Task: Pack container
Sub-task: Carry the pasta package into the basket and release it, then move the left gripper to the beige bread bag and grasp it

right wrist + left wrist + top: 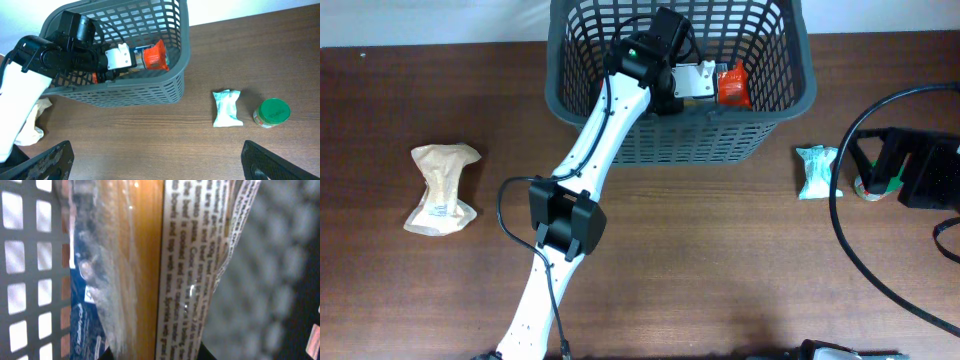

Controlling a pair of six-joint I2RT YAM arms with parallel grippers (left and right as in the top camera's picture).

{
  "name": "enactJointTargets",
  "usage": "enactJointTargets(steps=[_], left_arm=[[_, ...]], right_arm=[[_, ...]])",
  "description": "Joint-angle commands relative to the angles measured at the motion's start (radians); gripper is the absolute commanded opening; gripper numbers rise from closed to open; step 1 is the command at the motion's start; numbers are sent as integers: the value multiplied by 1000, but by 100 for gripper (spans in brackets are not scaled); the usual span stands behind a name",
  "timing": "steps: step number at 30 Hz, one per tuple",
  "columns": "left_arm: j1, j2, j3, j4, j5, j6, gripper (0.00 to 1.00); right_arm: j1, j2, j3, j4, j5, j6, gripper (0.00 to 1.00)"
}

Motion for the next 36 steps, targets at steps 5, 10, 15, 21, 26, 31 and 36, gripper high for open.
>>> enactJointTargets(steps=[5,10,15,21,26,31,36], left_arm=[[5,-24,22,9,-37,-69,84],[10,-80,24,9,-20,-297,99],[44,-277,37,-30,-123,-340,99],[137,-510,39,-102,-235,-408,99],[304,-641,27,-126,-193,-425,99],[543,-760,-162,-107,-169,-464,99],[773,-792,-450,-104,-18,-542,99]], right_arm=[[5,4,-2,0,9,-14,100],[5,3,-2,0,9,-14,100],[5,3,-2,-3,9,-14,100],[5,4,-2,-3,9,-14,100],[5,16,-2,5,8,-13,100],[5,33,-2,0,9,-14,100],[5,38,-2,1,9,-14,100]])
